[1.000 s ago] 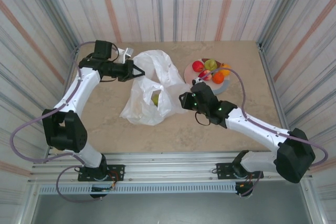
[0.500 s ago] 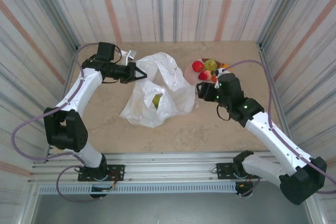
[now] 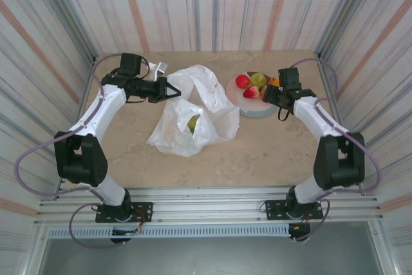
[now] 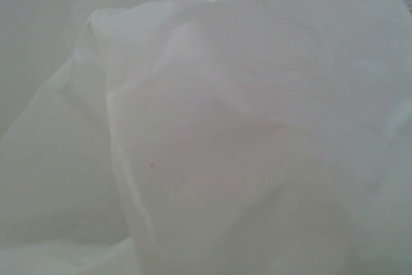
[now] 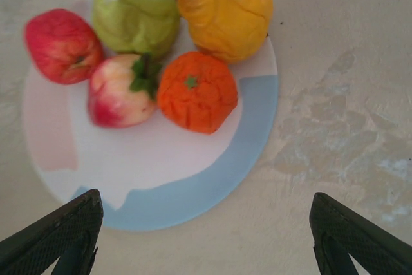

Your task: Place the fruits into the plastic bag

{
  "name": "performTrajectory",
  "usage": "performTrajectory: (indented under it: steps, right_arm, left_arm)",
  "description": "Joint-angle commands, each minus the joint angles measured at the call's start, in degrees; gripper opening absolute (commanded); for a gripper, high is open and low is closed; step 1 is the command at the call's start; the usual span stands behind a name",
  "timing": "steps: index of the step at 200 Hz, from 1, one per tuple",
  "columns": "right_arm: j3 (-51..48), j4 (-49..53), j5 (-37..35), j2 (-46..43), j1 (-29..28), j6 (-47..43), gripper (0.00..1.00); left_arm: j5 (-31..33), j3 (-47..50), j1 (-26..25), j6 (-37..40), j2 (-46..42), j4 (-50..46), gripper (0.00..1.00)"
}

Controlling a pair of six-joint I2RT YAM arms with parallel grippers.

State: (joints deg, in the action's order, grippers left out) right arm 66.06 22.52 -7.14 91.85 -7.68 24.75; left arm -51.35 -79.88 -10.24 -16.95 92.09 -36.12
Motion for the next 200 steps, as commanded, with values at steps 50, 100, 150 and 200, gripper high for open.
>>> performTrajectory:
  steps: [50, 100, 150, 200]
  right_arm:
    - [11.81, 1.92, -3.44, 15.82, -0.36, 1.63, 0.80]
    - [12.75, 1.34, -3.71, 19.60, -0.24, 2.54, 0.78]
    - [14.06, 0.86, -2.58, 21.42, 0.03, 2.59, 0.77]
    - [16.44, 1.38, -2.17, 24.11, 0.28, 2.31, 0.73]
  left_arm:
    - [-2.11, 1.97, 0.93, -1.28, -2.00, 1.63, 0.00]
    - [-2.48, 2.35, 0.92, -1.49, -2.18, 1.91, 0.00]
    - [-2.36, 2.54, 1.03, -1.37, -2.27, 1.99, 0.00]
    - [-2.24, 2.77, 1.09, -1.46, -2.09, 2.08, 0.00]
